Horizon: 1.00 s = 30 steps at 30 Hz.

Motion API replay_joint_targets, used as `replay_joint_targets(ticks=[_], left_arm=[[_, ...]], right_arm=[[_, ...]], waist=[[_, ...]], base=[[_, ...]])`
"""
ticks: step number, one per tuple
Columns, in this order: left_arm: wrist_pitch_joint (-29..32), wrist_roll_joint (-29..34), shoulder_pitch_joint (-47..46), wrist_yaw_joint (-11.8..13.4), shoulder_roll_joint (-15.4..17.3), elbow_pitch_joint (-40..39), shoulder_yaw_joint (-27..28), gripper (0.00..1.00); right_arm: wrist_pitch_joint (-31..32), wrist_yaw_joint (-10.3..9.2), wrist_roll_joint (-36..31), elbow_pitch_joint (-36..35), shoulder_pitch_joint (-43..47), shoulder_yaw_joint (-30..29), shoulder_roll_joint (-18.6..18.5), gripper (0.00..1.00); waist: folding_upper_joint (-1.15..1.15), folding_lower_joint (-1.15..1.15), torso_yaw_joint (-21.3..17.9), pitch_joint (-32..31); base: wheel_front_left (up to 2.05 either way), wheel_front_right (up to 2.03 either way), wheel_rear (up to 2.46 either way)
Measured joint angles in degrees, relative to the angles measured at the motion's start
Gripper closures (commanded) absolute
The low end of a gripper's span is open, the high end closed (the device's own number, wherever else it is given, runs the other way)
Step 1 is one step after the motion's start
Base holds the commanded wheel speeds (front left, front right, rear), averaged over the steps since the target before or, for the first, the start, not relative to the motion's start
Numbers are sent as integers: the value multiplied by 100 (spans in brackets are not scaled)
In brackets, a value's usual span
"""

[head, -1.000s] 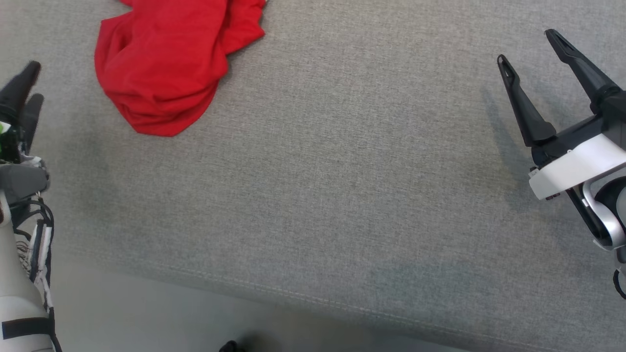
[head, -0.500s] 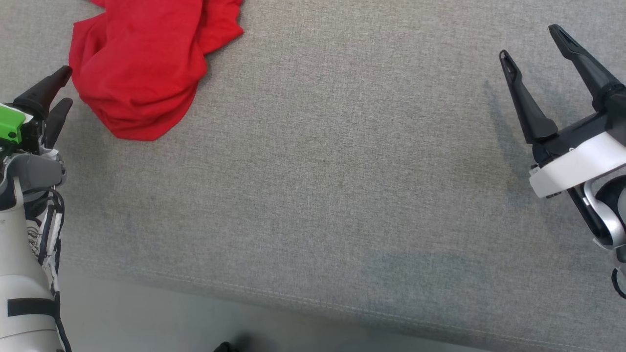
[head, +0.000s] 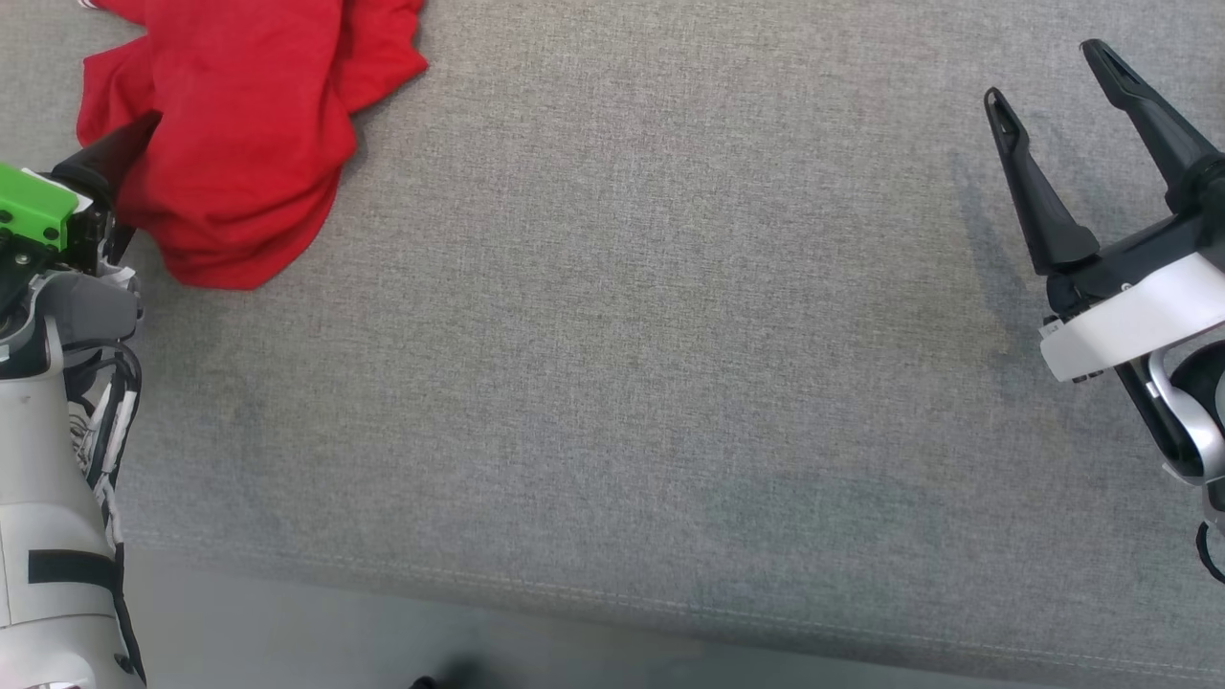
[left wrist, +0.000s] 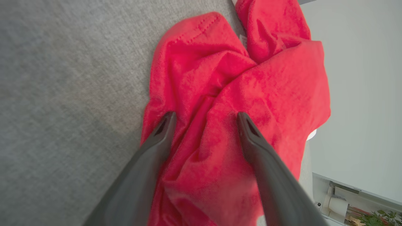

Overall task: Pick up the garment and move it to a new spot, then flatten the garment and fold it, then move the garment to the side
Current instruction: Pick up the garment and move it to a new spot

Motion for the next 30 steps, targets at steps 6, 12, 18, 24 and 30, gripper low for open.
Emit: replay_joint_targets(ticks=[6, 12, 18, 24, 30], left_arm=[[-7, 158, -92, -1, 21, 130, -159, 0], [-40, 245, -147, -3, 64, 292, -274, 100], [-63, 136, -209, -205, -93, 274, -169, 100], [-179, -18, -447, -778, -202, -255, -147, 100], [-109, -5, -554, -1280, -354, -883, -538, 100]], right_arm=[[-1, -1, 16, -18, 25, -38, 34, 0], [-1, -2, 16, -22, 28, -82, 37, 0], [-10, -2, 16, -23, 31, -101, 77, 0], [-94, -2, 34, 37, 62, -92, 222, 0], [-298, -2, 77, 234, 190, -46, 401, 0]], waist=[[0, 0, -37, 21], [0, 0, -55, 33], [0, 0, -60, 22], [0, 0, -74, -75], [0, 0, -92, -257]], base=[[0, 0, 0], [0, 0, 0], [0, 0, 0], [0, 0, 0], [0, 0, 0]])
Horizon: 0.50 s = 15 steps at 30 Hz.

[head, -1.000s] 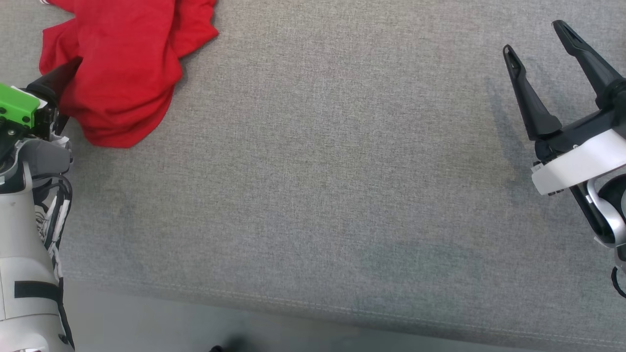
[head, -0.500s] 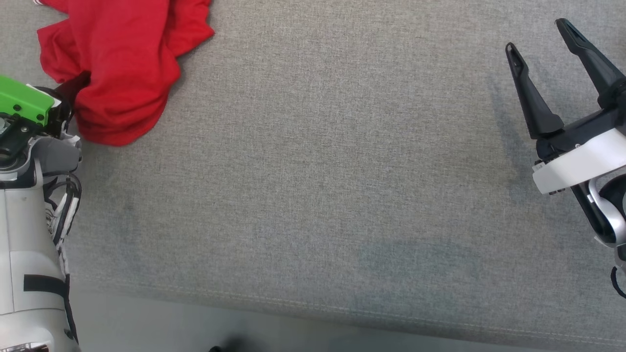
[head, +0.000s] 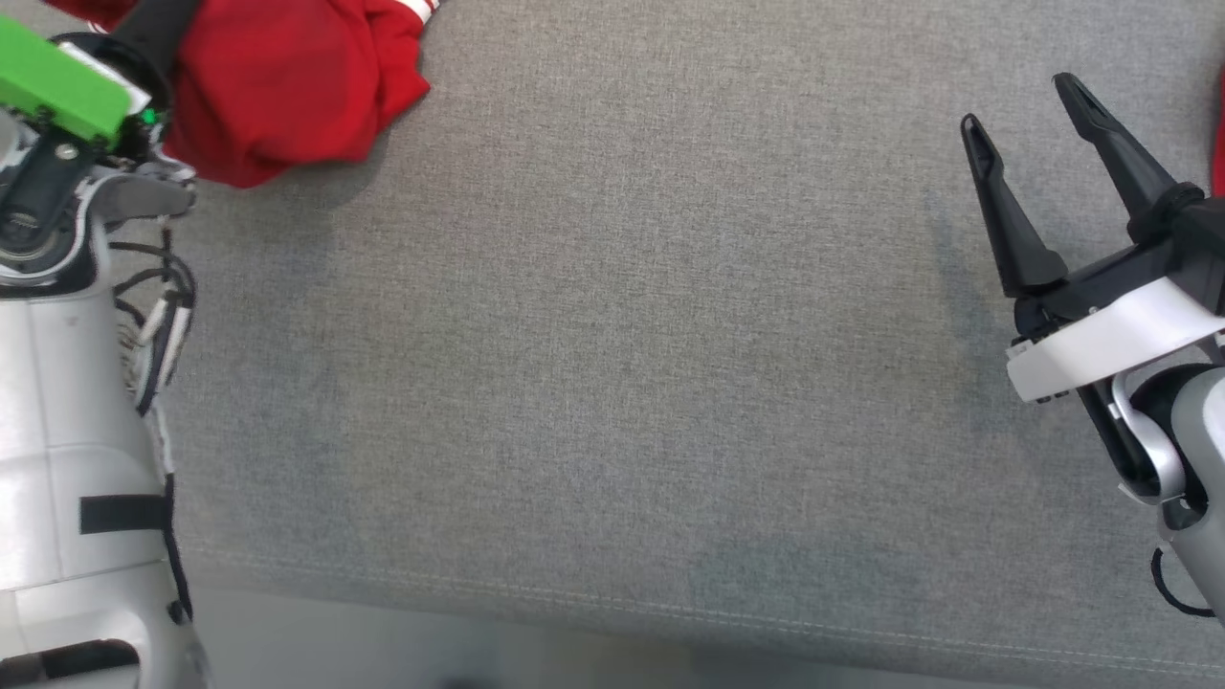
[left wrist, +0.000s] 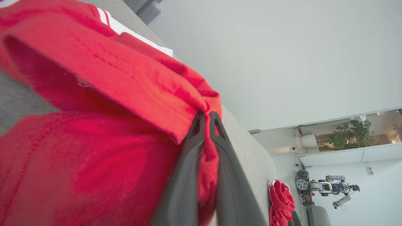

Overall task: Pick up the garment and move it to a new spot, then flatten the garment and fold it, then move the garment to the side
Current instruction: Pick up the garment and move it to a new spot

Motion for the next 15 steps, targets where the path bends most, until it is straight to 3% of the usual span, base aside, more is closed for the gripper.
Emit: replay_joint_targets(ticks=[7, 15], left_arm=[[250, 37, 367, -59, -433, -555, -786, 100], [358, -2, 1452, -102, -475, -929, -1918, 100]], right_arm=[[-248, 0, 70, 269, 90, 147, 292, 0], [-474, 1, 188, 591, 327, 280, 539, 0]], waist=[[0, 0, -43, -342], [0, 0, -179, -829]], base=[[0, 0, 0], [0, 0, 0]])
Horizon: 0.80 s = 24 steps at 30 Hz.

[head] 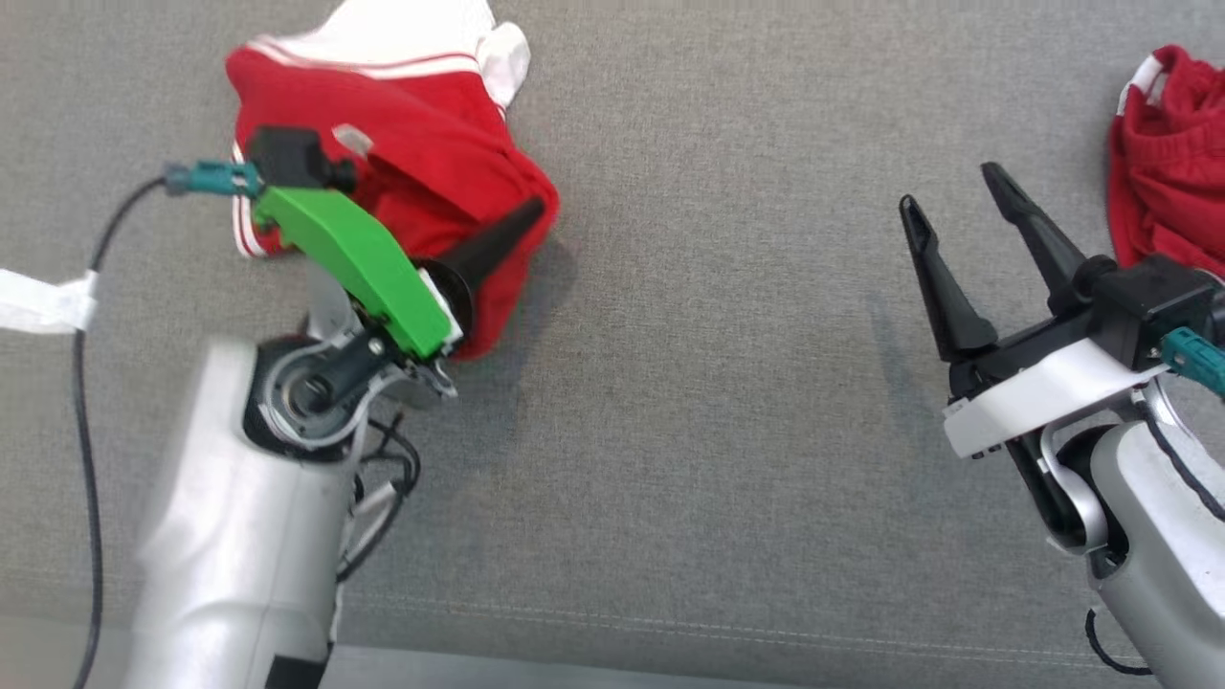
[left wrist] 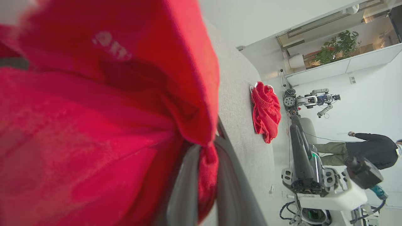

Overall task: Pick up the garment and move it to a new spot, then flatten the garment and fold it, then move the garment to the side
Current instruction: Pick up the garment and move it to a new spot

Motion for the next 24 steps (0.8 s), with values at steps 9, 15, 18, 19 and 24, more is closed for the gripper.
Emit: replay_joint_targets(ticks=[9, 15, 18, 19, 24], left_arm=[[-246, -1383, 1437, 102, 144, -464, -1914, 100], [-480, -1117, 2128, 386, 193, -368, -2593, 100], [-597, -945, 2434, 513, 225, -247, -2630, 100], [-617, -899, 2532, 537, 230, -215, -2630, 100], [-920, -559, 2986, 740, 322, -108, -2390, 100]], right_arm=[[-107, 24, 134, 313, 288, 187, 182, 0], [-103, 23, 174, 376, 504, 143, 74, 0], [-103, 23, 174, 372, 563, 68, -18, 0], [-103, 22, 174, 371, 583, 53, -43, 0], [-101, 22, 176, 356, 659, 5, -88, 0]], waist=[[0, 0, -360, -519], [0, 0, -551, -848], [0, 0, -570, -975], [0, 0, -558, -1006], [0, 0, -374, -1081]], base=[[0, 0, 0], [0, 0, 0], [0, 0, 0], [0, 0, 0], [0, 0, 0]])
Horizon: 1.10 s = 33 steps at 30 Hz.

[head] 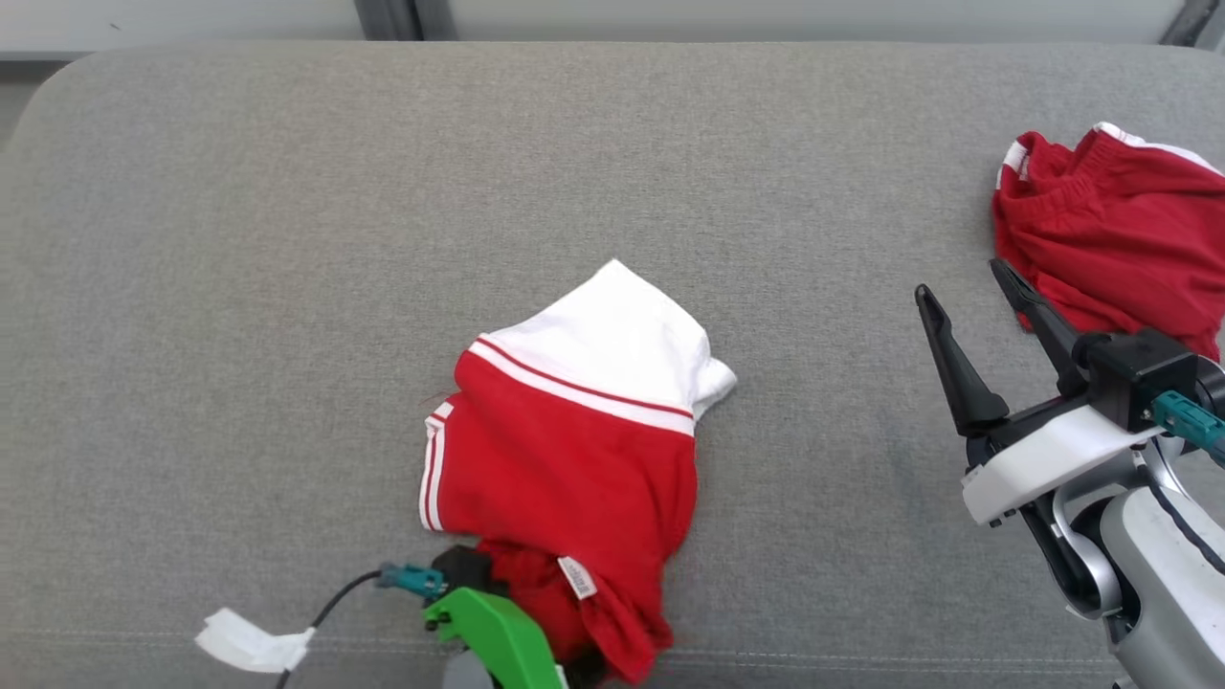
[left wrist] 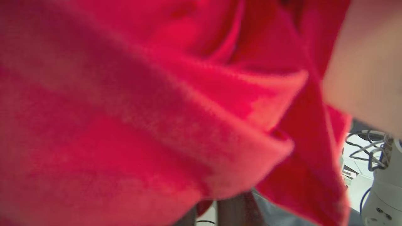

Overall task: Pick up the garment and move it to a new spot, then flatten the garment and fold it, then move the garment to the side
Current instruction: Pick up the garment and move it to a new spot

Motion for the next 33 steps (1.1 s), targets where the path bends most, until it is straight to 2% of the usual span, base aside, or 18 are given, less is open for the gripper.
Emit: replay_joint_targets(ticks=[9, 11, 14, 18, 20, 24, 25, 26, 27, 33], left_arm=[[-858, 379, -8, 330, 945, -219, 1160, 100], [-949, 458, -43, 355, 1090, -242, 1294, 100], [-1128, 602, -43, 423, 1251, -266, 1522, 100], [-1357, 687, -162, 470, 1341, -244, 1757, 100], [-1532, 788, -351, 481, 1413, -214, 1901, 100], [-1611, 900, -608, 526, 1439, -211, 2007, 100], [-1611, 901, -626, 526, 1410, -207, 1987, 91], [-1611, 909, -627, 526, 1384, -201, 1964, 60], [-1612, 916, -627, 527, 1365, -190, 1941, 0], [-1696, 1070, -627, 530, 1221, -149, 1741, 0]], right_arm=[[68, -4, 9, -33, 126, 78, -22, 0], [110, 62, 8, -41, 126, 198, 7, 0], [242, 178, 8, -57, 126, 442, 101, 0], [323, 193, 7, -58, 125, 563, 165, 0], [375, 261, 7, -37, 116, 673, 230, 0], [546, 402, 113, 105, 92, 936, 575, 0], [589, 427, 138, 158, 77, 994, 659, 0], [608, 448, 174, 221, 47, 1039, 753, 0], [646, 463, 202, 275, -9, 1084, 834, 0], [800, 503, 233, 572, -414, 1195, 1199, 0]], waist=[[0, 0, 471, -107], [0, 0, 565, -133], [0, 0, 665, -177], [0, 0, 729, -172], [0, 0, 753, -149], [0, 0, 745, -102], [0, 0, 740, -91], [0, 0, 733, -79], [0, 0, 727, -67], [0, 0, 761, 21]], base=[[0, 0, 0], [0, 0, 0], [0, 0, 0], [0, 0, 0], [0, 0, 0], [0, 0, 0], [0, 0, 0], [0, 0, 0], [0, 0, 0], [0, 0, 0]])
